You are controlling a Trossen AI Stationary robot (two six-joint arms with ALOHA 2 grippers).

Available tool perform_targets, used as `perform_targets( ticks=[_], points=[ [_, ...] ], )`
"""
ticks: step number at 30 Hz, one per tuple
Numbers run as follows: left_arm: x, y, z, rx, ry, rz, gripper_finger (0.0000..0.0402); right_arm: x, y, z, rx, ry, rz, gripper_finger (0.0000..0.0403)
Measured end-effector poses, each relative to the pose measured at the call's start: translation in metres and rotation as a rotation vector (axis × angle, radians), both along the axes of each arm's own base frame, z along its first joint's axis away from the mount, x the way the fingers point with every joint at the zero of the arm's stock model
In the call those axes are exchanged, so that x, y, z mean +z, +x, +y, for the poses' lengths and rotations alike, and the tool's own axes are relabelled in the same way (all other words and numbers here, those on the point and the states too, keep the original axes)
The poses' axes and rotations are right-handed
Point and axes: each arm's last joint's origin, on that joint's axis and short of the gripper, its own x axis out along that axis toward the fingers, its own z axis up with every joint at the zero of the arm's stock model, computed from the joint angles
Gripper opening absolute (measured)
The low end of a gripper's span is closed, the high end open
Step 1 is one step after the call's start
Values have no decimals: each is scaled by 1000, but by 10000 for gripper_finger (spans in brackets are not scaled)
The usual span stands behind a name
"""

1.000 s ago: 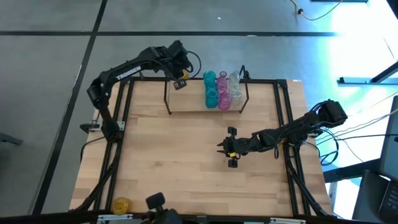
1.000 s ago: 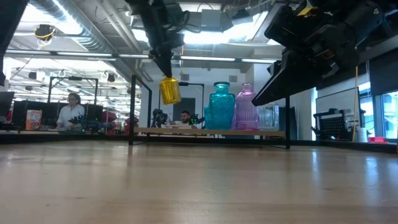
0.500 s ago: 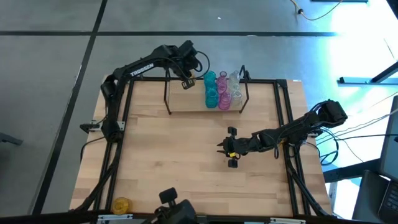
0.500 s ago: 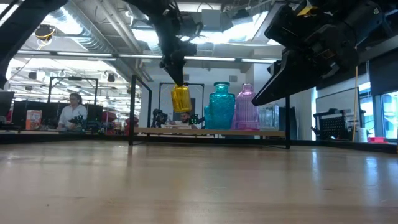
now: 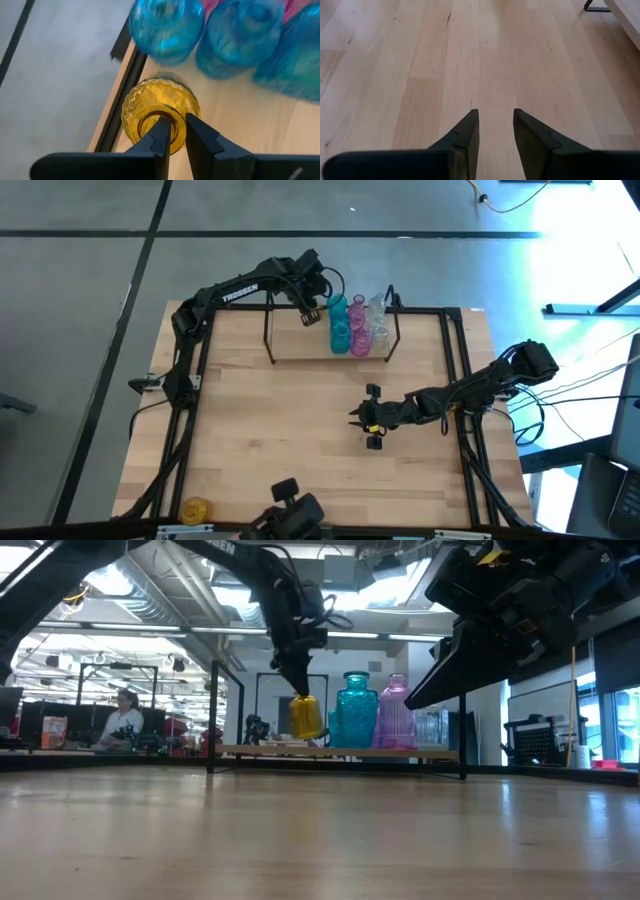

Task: Sort vases onto shelf
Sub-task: Put the top left yellow vase to the left side of the top blue vase on the shelf

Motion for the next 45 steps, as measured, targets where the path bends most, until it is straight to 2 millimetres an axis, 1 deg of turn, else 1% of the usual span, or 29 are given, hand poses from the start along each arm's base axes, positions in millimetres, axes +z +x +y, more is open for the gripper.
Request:
perform_targets(
  ticks=[2, 10, 17, 21, 29, 32, 40, 45],
  points=[
    [0, 2, 0, -3, -13, -29, 38, 0, 0, 0, 1, 0, 0, 106],
    [-7, 3, 3, 10, -4, -3, 39, 0, 0, 0, 1, -2, 0, 106],
    [-14, 4, 11, 43, 34, 19, 39, 0, 0, 0, 2, -3, 0, 106],
    [-13, 7, 13, 45, 55, -12, 39, 0, 0, 0, 4, -5, 0, 106],
    [-18, 9, 14, 35, 36, -14, 41, 0, 0, 0, 5, -5, 0, 106],
    [-18, 9, 14, 35, 36, -14, 52, 0, 0, 0, 5, -6, 0, 106],
    [-18, 9, 14, 43, 53, -11, 98, 0, 0, 0, 14, -17, 0, 106],
    [-18, 9, 14, 42, 52, -13, 112, 0, 0, 0, 6, -30, -2, 106]
  ],
)
